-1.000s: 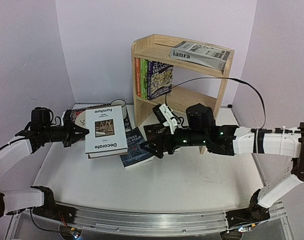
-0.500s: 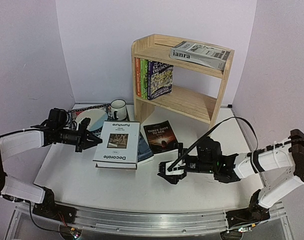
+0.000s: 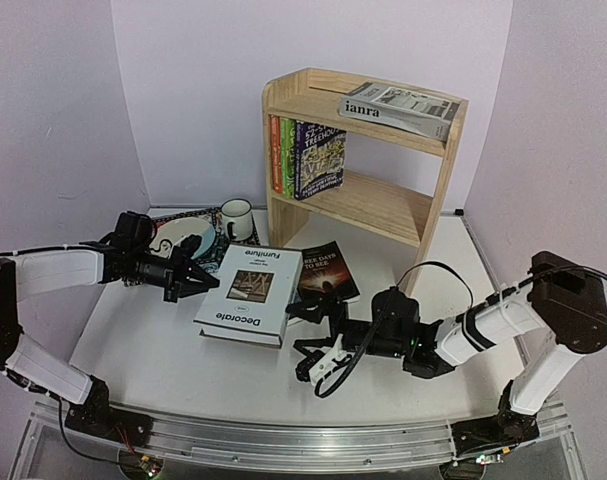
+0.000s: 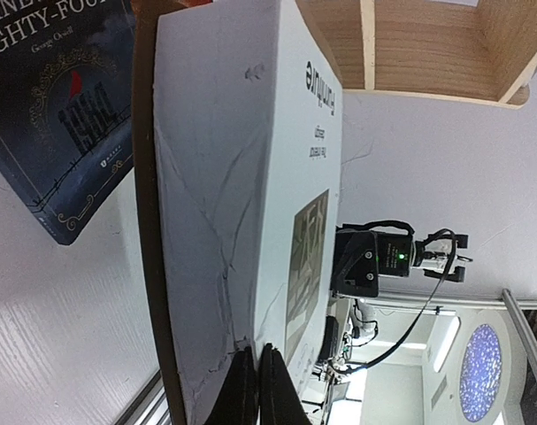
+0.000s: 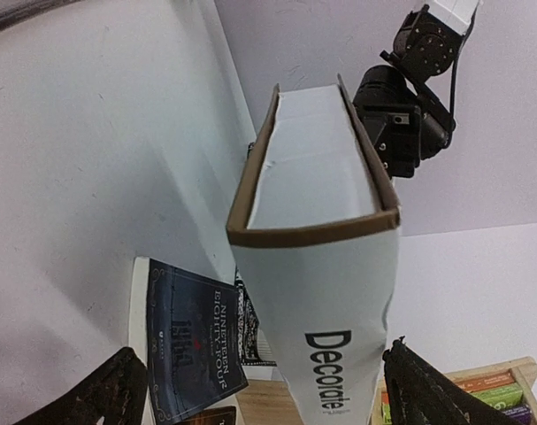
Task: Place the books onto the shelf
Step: Pass from the left arm to the right
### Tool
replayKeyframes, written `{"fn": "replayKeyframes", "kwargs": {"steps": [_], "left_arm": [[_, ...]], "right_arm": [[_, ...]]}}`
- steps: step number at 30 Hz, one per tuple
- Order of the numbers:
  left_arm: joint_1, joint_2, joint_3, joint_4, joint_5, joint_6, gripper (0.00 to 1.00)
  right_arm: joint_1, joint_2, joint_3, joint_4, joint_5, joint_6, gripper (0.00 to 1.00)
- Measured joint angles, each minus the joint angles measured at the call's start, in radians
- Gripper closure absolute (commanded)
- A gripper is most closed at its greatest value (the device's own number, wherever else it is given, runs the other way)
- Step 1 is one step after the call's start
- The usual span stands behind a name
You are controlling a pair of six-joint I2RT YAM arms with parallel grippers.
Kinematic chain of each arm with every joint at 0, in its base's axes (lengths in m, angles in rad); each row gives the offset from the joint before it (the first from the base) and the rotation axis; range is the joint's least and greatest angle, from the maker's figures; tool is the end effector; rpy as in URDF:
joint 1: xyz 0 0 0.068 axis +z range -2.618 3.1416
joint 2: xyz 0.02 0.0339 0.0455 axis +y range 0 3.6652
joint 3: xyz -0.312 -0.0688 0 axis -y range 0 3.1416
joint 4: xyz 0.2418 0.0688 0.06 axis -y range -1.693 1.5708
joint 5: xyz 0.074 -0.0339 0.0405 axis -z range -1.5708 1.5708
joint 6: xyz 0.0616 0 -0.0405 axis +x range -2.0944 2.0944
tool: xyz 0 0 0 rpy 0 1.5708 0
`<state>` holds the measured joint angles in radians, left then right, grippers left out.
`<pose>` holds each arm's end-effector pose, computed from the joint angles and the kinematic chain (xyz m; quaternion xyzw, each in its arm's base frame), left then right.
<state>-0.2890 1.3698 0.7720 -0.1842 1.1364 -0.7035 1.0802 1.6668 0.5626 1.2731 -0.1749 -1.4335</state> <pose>0.2354 -0.1283 0.2623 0.0422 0.8041 -0.5911 0.0483 0.1531 0.3094 0.2577 -0.6317 0.1349 -0.0783 0.7594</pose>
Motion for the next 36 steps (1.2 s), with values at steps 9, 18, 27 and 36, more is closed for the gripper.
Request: {"fn": "replayKeyframes", "kwargs": {"steps": [9, 18, 27, 36], "left_arm": [[-0.016, 0.001, 0.006, 0.003, 0.018, 0.000, 1.00], [-0.034, 0.000, 0.006, 0.004, 0.019, 0.000, 0.99], [-0.033, -0.003, 0.006, 0.013, 0.025, 0.003, 0.67], [0.032, -0.081, 0.018, 0.023, -0.026, 0.024, 0.30]], "right_arm": [[0.005, 0.007, 0.046, 0.021, 0.007, -0.036, 0.24], [0.005, 0.008, 0.058, 0.028, 0.008, -0.056, 0.61], [0.005, 0.008, 0.058, 0.026, 0.006, -0.087, 0.79], [0.015, -0.032, 0.046, 0.005, 0.007, -0.088, 0.80]]}}
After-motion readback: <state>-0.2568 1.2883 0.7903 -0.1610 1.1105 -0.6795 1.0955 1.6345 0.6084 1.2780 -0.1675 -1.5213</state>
